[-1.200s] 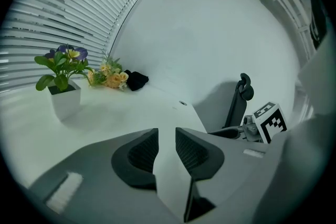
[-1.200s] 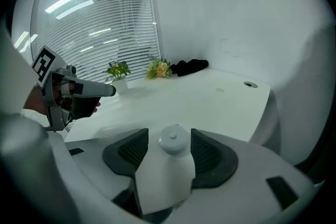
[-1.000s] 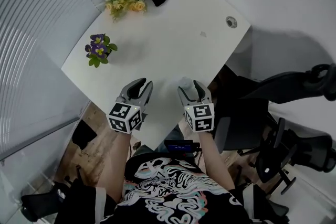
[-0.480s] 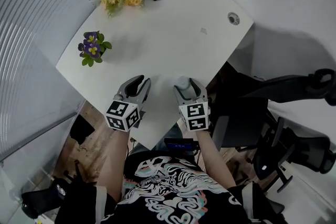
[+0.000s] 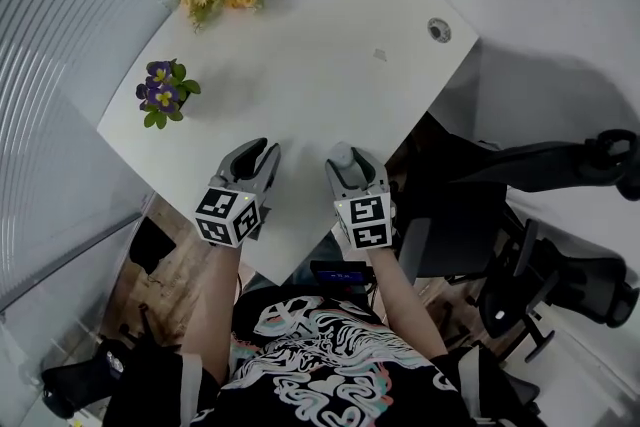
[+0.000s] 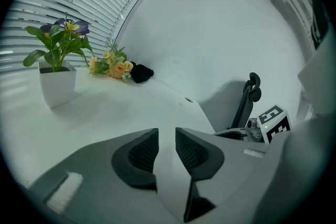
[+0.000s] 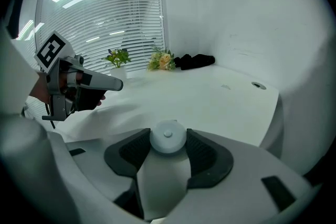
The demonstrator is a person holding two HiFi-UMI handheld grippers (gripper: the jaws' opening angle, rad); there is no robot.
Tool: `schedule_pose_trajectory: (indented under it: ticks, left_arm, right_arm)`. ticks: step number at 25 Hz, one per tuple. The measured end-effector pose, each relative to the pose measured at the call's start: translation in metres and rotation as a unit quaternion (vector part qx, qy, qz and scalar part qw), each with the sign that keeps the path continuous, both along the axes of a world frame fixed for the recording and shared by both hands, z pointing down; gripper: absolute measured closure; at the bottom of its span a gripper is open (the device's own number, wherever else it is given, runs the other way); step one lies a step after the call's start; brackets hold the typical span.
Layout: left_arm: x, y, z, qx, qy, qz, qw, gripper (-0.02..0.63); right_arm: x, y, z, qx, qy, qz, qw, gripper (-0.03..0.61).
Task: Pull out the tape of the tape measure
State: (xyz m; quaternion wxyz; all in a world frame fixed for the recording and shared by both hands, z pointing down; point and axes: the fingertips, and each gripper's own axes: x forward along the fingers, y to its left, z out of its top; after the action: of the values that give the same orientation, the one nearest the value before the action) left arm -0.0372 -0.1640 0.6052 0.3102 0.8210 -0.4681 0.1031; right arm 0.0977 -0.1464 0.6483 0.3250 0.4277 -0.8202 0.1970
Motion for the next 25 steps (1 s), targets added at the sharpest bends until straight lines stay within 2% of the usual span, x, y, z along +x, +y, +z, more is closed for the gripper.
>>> schedule_pose_trajectory:
  ticks: [12, 25]
  left_arm:
    - [-0.003, 0.002, -0.002, 0.000, 0.000, -0.004, 1.0000, 0.514]
    - [-0.003, 0.005, -0.020, 0.021, 0.014, 0.002, 0.9997, 0.514]
  right_arm:
    - [0.001, -0.001, -0.001, -0.015, -0.009, 0.001, 1.000, 0.360]
    - [-0.011, 0.001, -0.036, -0.049, -0.107, 0.001, 0.993, 0.360]
